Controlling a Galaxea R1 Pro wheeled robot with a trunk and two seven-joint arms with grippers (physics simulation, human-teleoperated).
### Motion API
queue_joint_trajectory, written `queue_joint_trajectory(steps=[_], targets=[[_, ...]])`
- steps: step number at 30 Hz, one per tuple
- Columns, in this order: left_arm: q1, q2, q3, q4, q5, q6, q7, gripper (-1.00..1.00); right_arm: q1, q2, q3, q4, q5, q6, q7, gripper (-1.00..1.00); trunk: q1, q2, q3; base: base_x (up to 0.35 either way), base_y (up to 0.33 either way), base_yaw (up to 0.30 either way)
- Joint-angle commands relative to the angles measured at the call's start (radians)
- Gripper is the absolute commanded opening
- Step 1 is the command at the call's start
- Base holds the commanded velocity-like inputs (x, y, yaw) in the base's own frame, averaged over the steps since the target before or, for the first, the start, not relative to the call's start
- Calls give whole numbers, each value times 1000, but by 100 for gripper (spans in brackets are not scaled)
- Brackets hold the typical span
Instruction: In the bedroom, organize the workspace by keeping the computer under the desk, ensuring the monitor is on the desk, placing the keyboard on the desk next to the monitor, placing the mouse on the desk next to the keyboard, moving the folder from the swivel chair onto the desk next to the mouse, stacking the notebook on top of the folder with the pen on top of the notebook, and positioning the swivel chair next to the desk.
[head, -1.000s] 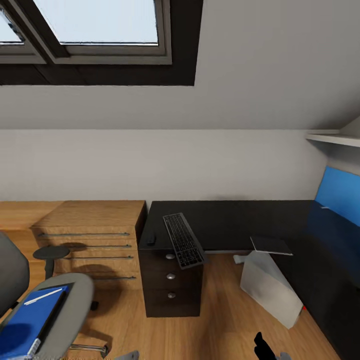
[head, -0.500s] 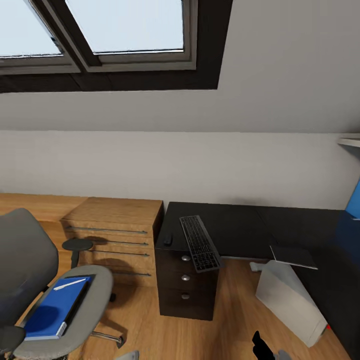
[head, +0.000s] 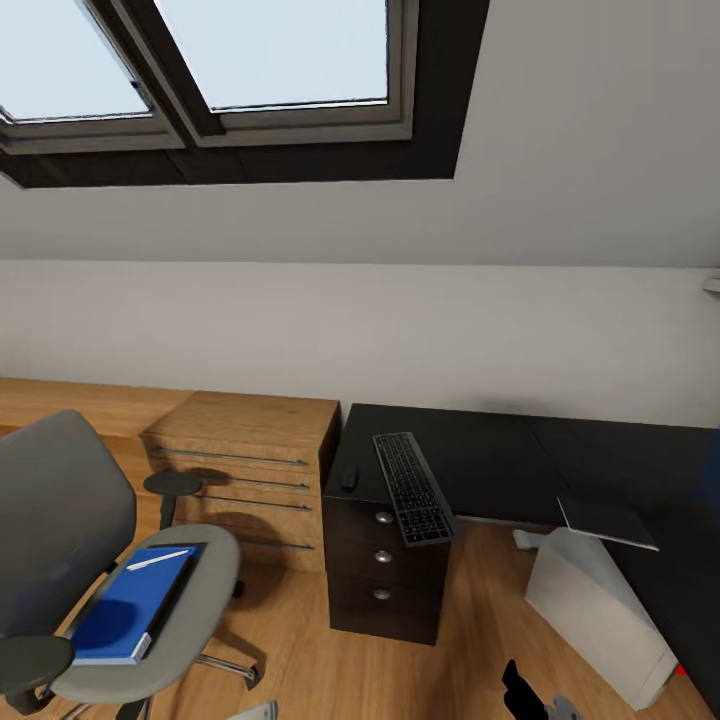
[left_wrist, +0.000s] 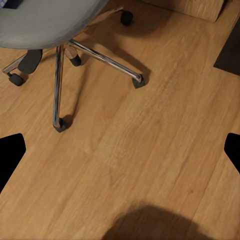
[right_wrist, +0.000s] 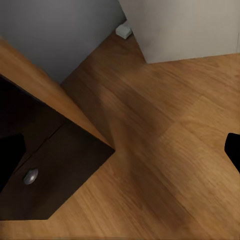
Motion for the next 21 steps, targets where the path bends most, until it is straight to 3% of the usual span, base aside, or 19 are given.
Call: queue_joint_trajectory(steps=[1,10,16,21], targets=[[-1,1,-5,0,10,-6,6,100,-1,0,8,2,-11,-4,5,100,0,-1,-1,0,0,8],[-1,1,-5,0,10,-8,6,100,-1,-1,8,1,-8,-36,6,100,0,-1,-1,0,0,2],[-1,1,-5,0,10,-7,6,100,-1,-15,9,-2,-7,-61,7,100,0,-1,-1,0,0,0],[-1,1,-5,0,10,-7,6,100,-1,-31,9,-20,-6,-127,7,100,0,-1,-1,0,0,0]])
